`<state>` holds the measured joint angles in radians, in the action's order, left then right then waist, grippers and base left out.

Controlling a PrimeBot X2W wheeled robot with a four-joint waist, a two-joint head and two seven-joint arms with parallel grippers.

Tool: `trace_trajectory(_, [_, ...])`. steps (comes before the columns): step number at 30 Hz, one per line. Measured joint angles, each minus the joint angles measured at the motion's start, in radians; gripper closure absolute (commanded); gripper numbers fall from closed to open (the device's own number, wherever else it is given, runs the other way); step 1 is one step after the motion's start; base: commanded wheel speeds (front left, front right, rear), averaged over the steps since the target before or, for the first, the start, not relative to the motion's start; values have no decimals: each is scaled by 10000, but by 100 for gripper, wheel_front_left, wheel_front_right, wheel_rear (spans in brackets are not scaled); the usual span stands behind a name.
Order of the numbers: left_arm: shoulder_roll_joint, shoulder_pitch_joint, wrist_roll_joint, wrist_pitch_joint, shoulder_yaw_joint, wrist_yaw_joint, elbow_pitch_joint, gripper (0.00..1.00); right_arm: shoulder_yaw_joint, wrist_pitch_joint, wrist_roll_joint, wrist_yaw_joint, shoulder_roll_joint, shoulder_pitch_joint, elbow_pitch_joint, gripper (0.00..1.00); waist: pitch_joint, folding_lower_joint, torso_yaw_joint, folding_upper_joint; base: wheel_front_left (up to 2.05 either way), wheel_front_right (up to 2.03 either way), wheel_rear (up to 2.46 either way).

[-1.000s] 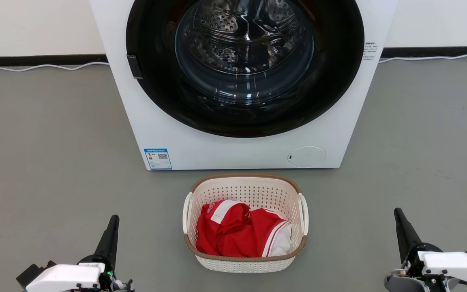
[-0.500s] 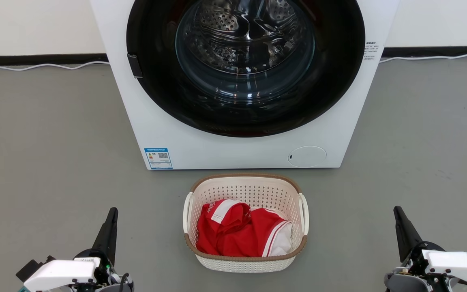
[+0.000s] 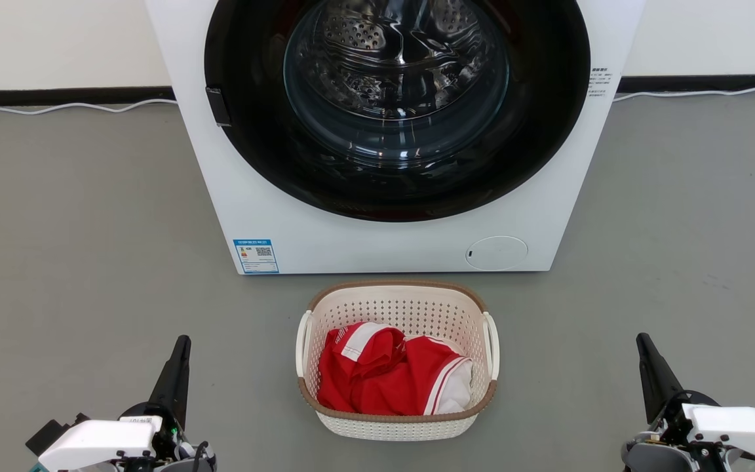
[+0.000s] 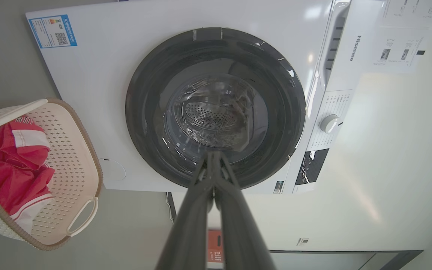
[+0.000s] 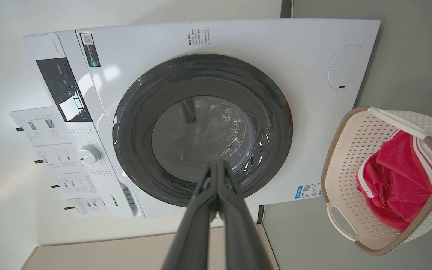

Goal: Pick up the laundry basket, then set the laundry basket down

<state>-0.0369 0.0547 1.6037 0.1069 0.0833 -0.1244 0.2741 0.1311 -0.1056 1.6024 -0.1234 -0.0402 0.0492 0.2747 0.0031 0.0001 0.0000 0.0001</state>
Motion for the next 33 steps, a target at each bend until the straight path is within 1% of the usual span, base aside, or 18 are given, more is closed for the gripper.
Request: trace_trajectory(33, [0,0,0,0,0,0,-2,100,2,0,0,0,0,0,-2,100,0,0,0,-1,0,0,0])
